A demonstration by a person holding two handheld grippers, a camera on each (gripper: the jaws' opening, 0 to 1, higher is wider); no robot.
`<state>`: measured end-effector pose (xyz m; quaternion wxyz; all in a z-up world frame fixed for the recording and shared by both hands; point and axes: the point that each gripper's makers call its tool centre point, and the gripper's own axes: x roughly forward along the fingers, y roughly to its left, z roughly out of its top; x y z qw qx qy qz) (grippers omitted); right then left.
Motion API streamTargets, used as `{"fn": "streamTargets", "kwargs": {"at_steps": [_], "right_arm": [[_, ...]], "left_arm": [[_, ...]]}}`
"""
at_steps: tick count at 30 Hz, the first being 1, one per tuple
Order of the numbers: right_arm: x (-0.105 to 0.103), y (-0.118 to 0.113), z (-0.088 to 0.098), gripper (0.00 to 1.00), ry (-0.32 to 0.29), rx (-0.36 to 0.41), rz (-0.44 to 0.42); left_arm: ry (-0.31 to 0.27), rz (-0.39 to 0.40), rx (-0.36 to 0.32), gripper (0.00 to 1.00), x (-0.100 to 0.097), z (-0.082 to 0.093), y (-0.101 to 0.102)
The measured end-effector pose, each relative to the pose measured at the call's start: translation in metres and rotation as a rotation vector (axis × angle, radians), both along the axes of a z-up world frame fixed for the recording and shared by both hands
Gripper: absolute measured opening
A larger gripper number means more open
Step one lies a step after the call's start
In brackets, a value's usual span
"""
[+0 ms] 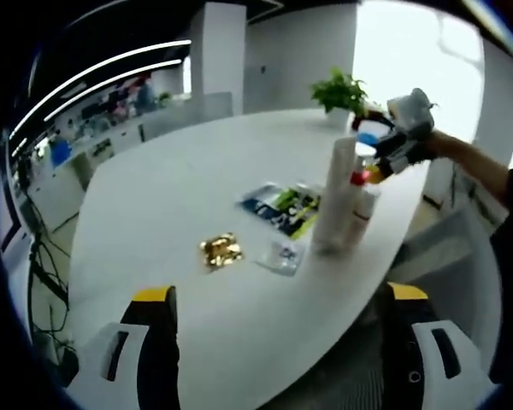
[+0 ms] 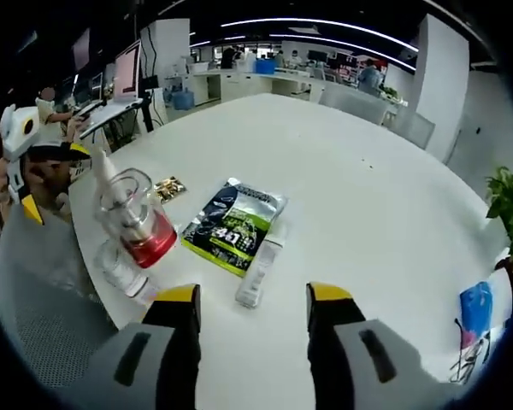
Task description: Arrange the skincare products in the storage area until every visible bottle or jar stands upright without overlapping.
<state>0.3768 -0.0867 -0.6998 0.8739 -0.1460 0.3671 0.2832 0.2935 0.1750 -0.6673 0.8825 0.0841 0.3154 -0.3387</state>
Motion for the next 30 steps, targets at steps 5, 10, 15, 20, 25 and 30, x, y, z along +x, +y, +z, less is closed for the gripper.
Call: {"fn": "streamTargets", "kwargs": {"at_steps": [5, 10, 15, 20, 25, 30], "right_arm": [[0.012, 0.002, -0.021, 0.43, 0.077, -0.021, 0.017], [0.021, 0.004, -0.036, 0.40, 0.120, -0.036, 0.022], [0.030, 0.008, -0.051, 0.39, 0.171, -0.050, 0.029], [0.036, 0.010, -0.061, 0.36, 0.199, -0.078, 0.037], [0.040, 0.006, -0.068, 0.33, 0.219, -0.127, 0.056], [0.044, 0.000, -0.075, 0.27, 0.252, -0.163, 0.066]], "left_arm": [[-0.004, 0.016, -0.009, 0.97, 0.002, 0.000, 0.003], [0.009, 0.020, -0.007, 0.97, 0.002, -0.004, 0.005], [0.022, 0.026, -0.012, 0.97, 0.004, -0.007, 0.007], [0.028, 0.015, -0.007, 0.97, 0.005, -0.009, 0.006], [0.034, 0.019, -0.008, 0.97, 0.007, -0.010, 0.007], [0.045, 0.013, -0.004, 0.97, 0.006, -0.014, 0.008]]}}
